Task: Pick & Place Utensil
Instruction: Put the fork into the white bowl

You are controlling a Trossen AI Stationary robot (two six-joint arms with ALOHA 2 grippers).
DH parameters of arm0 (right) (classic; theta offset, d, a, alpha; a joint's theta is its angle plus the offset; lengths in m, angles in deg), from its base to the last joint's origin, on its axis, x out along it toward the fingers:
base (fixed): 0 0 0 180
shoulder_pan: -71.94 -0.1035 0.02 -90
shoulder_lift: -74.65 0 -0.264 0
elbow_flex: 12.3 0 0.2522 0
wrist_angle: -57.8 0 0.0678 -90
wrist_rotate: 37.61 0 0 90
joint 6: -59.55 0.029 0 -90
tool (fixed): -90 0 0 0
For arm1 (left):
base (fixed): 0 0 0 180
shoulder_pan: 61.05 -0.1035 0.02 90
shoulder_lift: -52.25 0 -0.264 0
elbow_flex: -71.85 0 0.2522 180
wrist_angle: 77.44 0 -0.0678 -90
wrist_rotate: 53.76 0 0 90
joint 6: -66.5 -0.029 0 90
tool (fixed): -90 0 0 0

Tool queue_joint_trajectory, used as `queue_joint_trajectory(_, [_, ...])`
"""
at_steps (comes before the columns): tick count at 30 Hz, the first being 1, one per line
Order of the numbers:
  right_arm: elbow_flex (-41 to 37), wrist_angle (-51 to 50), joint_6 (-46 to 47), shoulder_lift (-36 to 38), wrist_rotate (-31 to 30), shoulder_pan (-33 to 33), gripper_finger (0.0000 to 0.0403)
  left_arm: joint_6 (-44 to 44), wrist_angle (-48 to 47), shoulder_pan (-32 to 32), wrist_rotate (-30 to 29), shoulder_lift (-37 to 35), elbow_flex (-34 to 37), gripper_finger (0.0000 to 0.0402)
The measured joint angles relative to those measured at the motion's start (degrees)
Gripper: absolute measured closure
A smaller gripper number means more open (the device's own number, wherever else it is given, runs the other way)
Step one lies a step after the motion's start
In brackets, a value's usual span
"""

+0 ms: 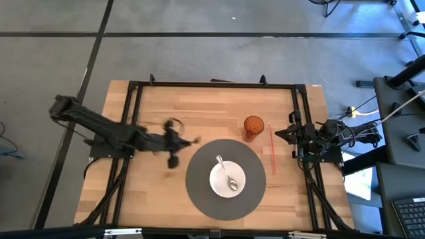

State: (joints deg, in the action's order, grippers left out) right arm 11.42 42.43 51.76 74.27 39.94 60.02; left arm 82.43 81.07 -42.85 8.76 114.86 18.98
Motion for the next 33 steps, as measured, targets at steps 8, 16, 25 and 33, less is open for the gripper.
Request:
queue_joint_trajectory(8, [0.0,0.0,0.3,0.0,0.0,0.0,0.0386,-1.5,-26.1,0.9,4.0,28.2,-34.0,0.0397])
queue_joint_trajectory(16, [0.0,-0.1,0.3,0.0,0.0,0.0,0.0386,-2.0,-50.6,0.9,6.1,50.3,-64.7,0.0397])
queue_joint_trajectory(25, [0.0,-0.4,0.2,0.0,0.0,0.0,0.0386,-3.9,-57.9,0.8,19.2,65.2,-79.9,0.0397])
queue_joint_trajectory(33, [0.0,-0.4,0.2,0.0,0.0,0.0,0.0386,-2.4,-63.4,-0.5,21.9,69.8,-84.5,0.0397])
